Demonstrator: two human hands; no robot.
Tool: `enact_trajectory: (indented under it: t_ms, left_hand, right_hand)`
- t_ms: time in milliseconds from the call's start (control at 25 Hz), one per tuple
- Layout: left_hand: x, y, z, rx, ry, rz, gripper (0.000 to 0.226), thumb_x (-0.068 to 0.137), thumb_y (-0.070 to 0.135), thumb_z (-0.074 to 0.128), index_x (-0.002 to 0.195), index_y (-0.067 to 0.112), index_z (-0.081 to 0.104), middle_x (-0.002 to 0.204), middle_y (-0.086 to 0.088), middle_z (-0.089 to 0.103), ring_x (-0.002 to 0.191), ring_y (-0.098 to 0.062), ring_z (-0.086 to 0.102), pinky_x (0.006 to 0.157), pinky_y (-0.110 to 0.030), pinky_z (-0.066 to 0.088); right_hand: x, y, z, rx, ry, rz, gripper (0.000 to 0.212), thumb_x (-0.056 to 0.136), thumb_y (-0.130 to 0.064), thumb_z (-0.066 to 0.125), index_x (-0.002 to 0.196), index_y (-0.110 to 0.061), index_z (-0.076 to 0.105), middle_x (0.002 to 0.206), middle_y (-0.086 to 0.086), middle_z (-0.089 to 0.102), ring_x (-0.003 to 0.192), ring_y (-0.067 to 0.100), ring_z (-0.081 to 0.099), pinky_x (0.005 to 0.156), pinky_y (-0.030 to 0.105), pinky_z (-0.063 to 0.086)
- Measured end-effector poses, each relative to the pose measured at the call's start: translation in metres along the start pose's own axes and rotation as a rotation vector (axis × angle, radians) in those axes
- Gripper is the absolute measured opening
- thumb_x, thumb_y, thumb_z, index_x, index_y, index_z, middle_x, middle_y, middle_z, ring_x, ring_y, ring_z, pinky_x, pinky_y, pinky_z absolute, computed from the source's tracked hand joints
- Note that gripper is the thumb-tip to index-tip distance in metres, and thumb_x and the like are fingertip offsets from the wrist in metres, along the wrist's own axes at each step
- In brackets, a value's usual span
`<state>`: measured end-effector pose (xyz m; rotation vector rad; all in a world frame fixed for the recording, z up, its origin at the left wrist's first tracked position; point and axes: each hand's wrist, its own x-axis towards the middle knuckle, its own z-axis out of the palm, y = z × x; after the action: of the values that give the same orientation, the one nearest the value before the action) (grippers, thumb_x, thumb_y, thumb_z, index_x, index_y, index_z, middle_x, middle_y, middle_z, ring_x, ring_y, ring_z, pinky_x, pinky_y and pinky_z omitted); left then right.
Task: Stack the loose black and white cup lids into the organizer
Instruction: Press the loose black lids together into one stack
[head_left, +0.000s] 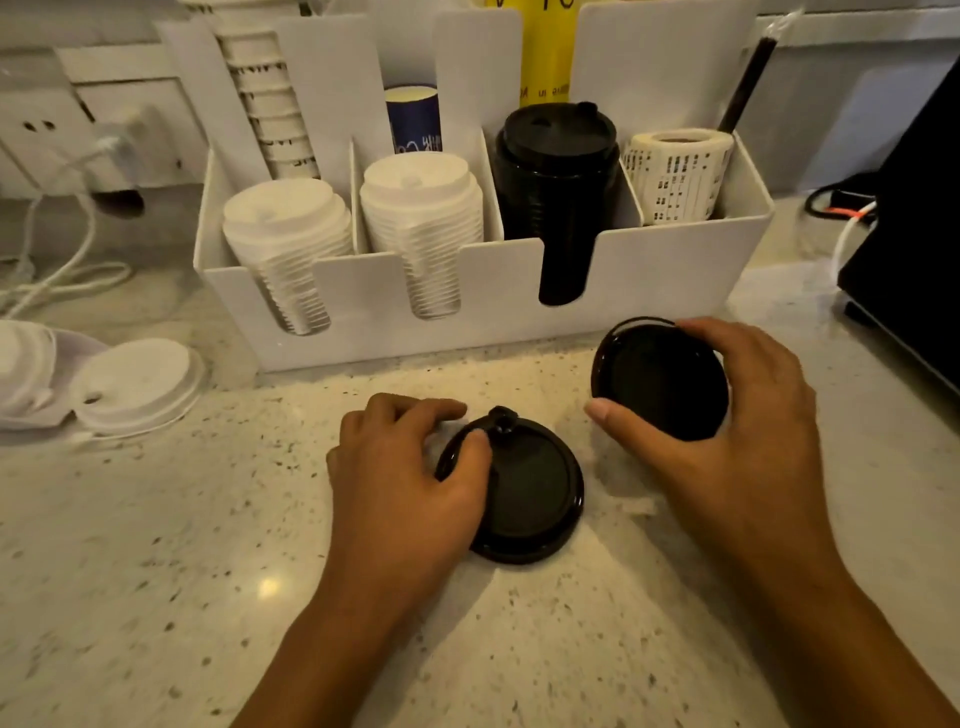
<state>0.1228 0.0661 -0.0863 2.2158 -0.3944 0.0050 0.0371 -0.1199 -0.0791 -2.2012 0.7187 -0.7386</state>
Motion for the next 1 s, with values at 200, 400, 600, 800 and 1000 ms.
enact_trajectory:
  t_ms: [200,400,600,800,1000]
  left_hand:
    - [-0.001,0.008,-0.015,-0.44,0.292,-0.01,0.033,0.09,0.031,0.042,0.111,0.025,0.066,0.107,0.013,0.065,0.1,0.008,0.057,0.073,-0.001,0.042]
    - [-0.001,0.009,-0.02,-0.453,0.301,0.045,0.031,0.091,0.029,0.042,0.108,0.021,0.066,0.103,0.011,0.067,0.099,0.005,0.059,0.073,-0.002,0.041]
    - [0.0,0.002,-0.017,-0.144,0.216,0.045,0.038,0.085,0.052,0.035,0.111,0.037,0.057,0.102,0.022,0.056,0.101,-0.002,0.053,0.084,-0.021,0.038]
    - [0.0,-0.001,-0.011,0.109,0.138,0.071,0.042,0.086,0.053,0.035,0.112,0.032,0.06,0.103,0.016,0.054,0.097,-0.004,0.041,0.084,-0.025,0.034]
    - [-0.002,-0.001,-0.009,0.308,0.062,0.071,0.064,0.085,0.063,0.037,0.131,0.023,0.054,0.121,0.003,0.053,0.114,-0.016,0.041,0.092,-0.033,0.033]
  right_hand:
    - [-0.011,-0.022,0.002,0.249,-0.204,-0.108,0.095,0.057,-0.069,0.082,0.138,-0.056,0.035,0.133,-0.026,0.05,0.124,-0.004,0.047,0.096,0.02,0.041]
    - [-0.02,-0.035,0.01,0.018,-0.416,-0.215,0.088,0.045,-0.081,0.069,0.124,-0.056,0.038,0.126,-0.038,0.039,0.124,-0.01,0.036,0.087,0.008,0.037]
    - [-0.018,-0.043,0.016,-0.049,-0.466,-0.302,0.083,0.05,-0.081,0.065,0.124,-0.051,0.041,0.126,-0.043,0.037,0.123,-0.013,0.034,0.084,0.006,0.034]
    - [-0.021,-0.039,0.016,-0.098,-0.541,-0.271,0.092,0.044,-0.083,0.065,0.129,-0.056,0.041,0.13,-0.048,0.031,0.131,-0.014,0.026,0.088,0.009,0.032]
    - [-0.017,-0.037,0.021,-0.079,-0.615,-0.182,0.086,0.045,-0.079,0.063,0.12,-0.08,0.021,0.126,-0.064,0.014,0.13,-0.027,0.006,0.109,0.022,0.026]
